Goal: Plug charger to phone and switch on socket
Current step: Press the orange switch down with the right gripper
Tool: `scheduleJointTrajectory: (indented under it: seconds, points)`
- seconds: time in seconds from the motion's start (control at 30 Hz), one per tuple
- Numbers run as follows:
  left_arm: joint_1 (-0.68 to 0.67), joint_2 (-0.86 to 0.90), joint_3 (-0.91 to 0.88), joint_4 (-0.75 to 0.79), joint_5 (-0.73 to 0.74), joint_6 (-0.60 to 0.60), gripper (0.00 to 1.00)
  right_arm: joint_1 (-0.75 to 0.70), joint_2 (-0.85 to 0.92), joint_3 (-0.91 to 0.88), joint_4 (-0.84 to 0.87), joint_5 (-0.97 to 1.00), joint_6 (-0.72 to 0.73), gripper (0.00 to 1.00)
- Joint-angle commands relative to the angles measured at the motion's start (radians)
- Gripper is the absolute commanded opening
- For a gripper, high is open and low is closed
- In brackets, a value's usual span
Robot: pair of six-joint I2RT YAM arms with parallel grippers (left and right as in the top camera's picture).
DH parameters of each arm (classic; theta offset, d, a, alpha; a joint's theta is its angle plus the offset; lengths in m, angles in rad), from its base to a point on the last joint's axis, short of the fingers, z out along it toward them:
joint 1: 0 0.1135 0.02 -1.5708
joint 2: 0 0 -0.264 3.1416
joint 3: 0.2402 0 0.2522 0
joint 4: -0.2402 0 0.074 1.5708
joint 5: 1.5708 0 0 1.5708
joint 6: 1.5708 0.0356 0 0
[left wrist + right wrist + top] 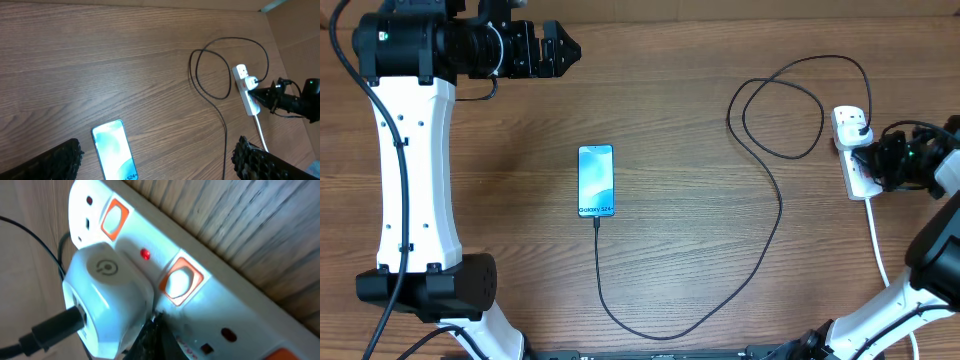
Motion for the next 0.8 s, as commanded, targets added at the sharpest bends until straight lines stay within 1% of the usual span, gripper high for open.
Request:
scheduleJointTrajectory:
  seconds: [0.0, 0.17, 0.33, 0.5, 0.63, 0.77]
  points:
    - [0.002, 0.003, 0.013, 0.001, 0.008, -0.003, 1.00, 0.047, 0.046, -0.023, 0.031, -0.018, 0.011, 0.04]
    - [0.002, 0.003, 0.013, 0.001, 0.008, -0.003, 1.00, -0.035, 0.023, 0.017, -0.001, -0.050, 0.022, 0.04]
    - [0.002, 0.003, 0.013, 0.001, 0.008, -0.003, 1.00, -0.152, -0.073, 0.024, -0.017, -0.144, 0.049, 0.04]
    - [0.002, 0.003, 0.013, 0.001, 0.008, -0.003, 1.00, -0.268, -0.217, 0.024, -0.032, -0.340, 0.083, 0.04]
    - [0.002, 0.003, 0.013, 0.001, 0.008, -0.003, 1.00, -0.293, -0.348, 0.024, -0.053, -0.460, 0.082, 0.04]
    - [0.002, 0.003, 0.013, 0.001, 0.008, -0.003, 1.00, -0.267, -0.502, 0.024, -0.080, -0.517, 0.078, 0.04]
